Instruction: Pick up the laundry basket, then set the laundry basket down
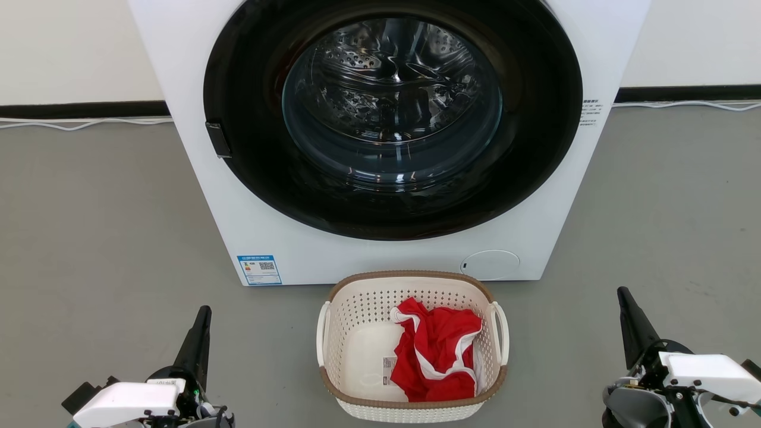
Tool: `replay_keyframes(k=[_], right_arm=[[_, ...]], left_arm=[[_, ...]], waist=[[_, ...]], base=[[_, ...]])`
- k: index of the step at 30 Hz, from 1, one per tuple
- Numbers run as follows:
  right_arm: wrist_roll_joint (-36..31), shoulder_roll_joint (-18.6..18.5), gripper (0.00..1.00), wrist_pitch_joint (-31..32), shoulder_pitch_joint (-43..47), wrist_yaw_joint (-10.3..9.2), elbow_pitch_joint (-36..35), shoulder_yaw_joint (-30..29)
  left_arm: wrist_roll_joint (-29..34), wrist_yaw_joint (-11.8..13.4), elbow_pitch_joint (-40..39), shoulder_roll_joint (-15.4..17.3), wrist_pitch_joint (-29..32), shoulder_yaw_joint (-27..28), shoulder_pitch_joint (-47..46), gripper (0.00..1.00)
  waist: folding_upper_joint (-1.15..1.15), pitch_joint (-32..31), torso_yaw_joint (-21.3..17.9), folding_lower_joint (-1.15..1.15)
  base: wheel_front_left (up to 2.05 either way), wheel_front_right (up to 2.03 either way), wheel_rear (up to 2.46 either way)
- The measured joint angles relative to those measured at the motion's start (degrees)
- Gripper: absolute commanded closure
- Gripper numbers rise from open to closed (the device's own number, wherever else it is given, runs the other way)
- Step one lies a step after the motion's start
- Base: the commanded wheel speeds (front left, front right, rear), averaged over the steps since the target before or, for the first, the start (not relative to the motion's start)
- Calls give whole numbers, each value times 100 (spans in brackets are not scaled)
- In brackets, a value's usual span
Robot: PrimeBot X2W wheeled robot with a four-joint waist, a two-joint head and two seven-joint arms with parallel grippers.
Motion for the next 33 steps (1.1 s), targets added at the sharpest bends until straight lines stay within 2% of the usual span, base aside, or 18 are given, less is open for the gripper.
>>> replay_keyframes(k=[33], right_arm=[[0, 0, 100, 0, 1, 0, 0, 0]], left_arm=[[0, 0, -1, 0, 0, 0, 0, 100]], waist=[[0, 0, 0, 0]], base=[[0, 0, 0]])
